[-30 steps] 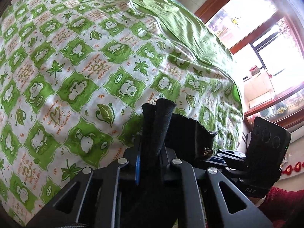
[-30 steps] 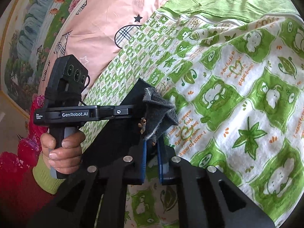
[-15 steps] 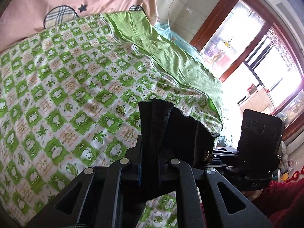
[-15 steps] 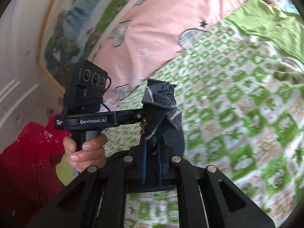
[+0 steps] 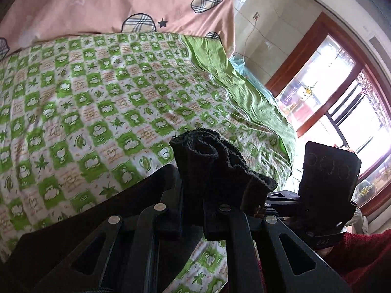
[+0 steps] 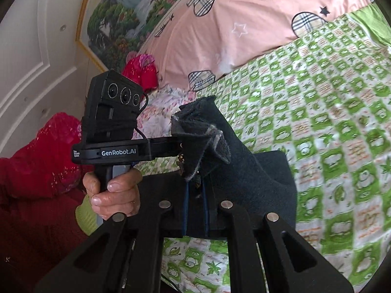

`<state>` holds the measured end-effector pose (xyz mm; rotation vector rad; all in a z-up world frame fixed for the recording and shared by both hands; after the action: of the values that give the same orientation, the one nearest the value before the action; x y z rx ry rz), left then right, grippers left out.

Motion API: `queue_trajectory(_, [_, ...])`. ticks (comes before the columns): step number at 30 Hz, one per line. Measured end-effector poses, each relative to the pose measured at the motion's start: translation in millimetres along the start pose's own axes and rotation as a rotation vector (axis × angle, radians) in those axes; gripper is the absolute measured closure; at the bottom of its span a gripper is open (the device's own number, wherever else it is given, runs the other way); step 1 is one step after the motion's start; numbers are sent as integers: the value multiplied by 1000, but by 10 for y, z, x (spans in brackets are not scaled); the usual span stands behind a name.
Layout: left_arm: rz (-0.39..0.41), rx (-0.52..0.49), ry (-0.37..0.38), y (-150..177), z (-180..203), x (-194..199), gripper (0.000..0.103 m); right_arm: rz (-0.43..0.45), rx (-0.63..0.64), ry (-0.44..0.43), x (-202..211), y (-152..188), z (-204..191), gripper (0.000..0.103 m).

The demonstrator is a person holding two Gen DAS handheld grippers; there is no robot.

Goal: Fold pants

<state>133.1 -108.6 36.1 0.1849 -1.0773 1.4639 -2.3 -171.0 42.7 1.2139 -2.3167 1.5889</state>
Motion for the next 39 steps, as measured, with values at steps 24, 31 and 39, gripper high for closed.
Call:
queue_trajectory(24, [40,275,-78,678,-1065,122,94,-232,139,41,-860,375,-179,91])
queue_trajectory(31, [45,363,-88,851,-1191,191,93,-248,137,38,-898,413,-182,87])
queue_trajectory(39, [83,436,-92,998,-1227,371,84,-280,149,17,-924,467,-251,77])
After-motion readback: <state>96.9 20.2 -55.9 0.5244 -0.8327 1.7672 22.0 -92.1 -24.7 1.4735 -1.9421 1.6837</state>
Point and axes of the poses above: each gripper's, at about its wrist camera, not at the fingertips, and x roughly against the way its jaws point, z to its right, y to its underside, the point moved 5 cm from there along -x, roughly the way its jaws point, and after that the axes turned 10 degrees about x, right-handed, at the moved point
